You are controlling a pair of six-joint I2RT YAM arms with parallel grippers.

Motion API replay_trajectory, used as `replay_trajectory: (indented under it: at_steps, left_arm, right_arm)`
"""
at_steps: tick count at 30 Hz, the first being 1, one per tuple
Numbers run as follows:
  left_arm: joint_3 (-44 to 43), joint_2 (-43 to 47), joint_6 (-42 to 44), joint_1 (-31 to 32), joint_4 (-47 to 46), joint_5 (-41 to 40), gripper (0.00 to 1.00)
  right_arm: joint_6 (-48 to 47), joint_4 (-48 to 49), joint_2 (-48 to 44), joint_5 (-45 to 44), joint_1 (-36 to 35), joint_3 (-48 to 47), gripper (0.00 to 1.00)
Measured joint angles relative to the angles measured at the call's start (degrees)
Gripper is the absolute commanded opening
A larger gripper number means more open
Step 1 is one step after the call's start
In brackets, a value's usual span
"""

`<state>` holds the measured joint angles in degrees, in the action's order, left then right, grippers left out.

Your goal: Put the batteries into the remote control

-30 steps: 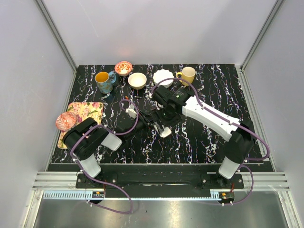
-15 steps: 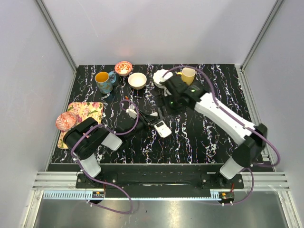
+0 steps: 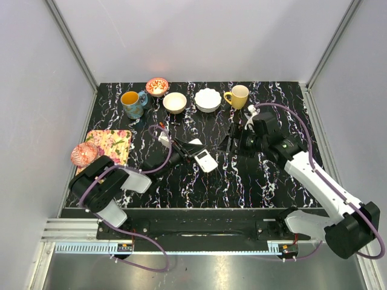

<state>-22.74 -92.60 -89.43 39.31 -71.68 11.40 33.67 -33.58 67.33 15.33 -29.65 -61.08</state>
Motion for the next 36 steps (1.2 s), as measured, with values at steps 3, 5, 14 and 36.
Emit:
replay_trajectory:
  at_steps: [3, 5, 14, 36]
  left_arm:
    - [1.05, 2.56, -0.63, 0.0, -0.07, -0.04, 0.0]
    - [1.4, 3.78, -0.83, 0.0, -0.07, -0.04, 0.0]
    - [1.46, 5.01, -1.38, 0.0, -0.09, -0.07, 0.0]
    - [0.2, 4.96, -1.49, 0.0, -0.07, -0.04, 0.0]
  right_arm:
    - [2.95, 5.07, -4.42, 2.84, 1.79, 6.01, 0.89]
    - [5.14, 8.0, -7.69, 4.42, 2.38, 9.7, 0.88]
    - [9.97, 13.94, -14.53, 8.66, 2.56, 18.47, 0.81]
    - [6.4, 6.64, -8.96, 6.84, 2.56, 15.74, 0.79]
